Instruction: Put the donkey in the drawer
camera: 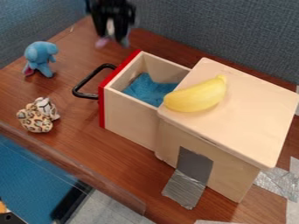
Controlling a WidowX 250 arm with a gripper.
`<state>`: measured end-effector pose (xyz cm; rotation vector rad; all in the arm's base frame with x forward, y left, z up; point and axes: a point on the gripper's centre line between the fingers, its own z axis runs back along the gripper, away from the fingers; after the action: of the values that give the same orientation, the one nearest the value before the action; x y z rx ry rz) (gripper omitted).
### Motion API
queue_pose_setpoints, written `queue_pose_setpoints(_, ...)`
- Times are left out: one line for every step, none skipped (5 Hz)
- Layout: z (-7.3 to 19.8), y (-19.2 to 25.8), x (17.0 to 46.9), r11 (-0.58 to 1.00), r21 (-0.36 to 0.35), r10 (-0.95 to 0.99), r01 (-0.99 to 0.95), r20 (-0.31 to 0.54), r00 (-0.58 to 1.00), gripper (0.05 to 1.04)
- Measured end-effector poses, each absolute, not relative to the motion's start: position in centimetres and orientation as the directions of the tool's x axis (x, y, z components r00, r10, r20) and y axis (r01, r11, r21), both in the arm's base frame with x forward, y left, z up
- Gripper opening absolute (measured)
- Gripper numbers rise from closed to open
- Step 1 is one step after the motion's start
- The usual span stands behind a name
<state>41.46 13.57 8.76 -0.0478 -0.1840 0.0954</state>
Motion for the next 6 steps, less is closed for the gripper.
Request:
queue_pose_setpoints(12.4,11.0,40.7,0.997,-0.07,0.045,-0.028,0.254,0.966,0.575)
queue_pose_setpoints(14.7,6.9,39.0,0.993,-0.087,-0.048,0.078,0.302,0.952,0.575)
queue_pose_setpoints(14.3,3.5,37.0,0.982,-0.091,-0.133,0.166,0.288,0.948,0.575)
queue_pose_setpoints(12.6,1.4,35.4,0.97,-0.094,-0.196,0.224,0.24,0.951,0.574)
queue_pose_setpoints(10.2,-0.1,33.7,0.961,-0.097,-0.237,0.258,0.181,0.954,0.574)
queue_pose_setpoints(9.0,-0.9,32.8,0.956,-0.079,-0.269,0.283,0.149,0.951,0.574)
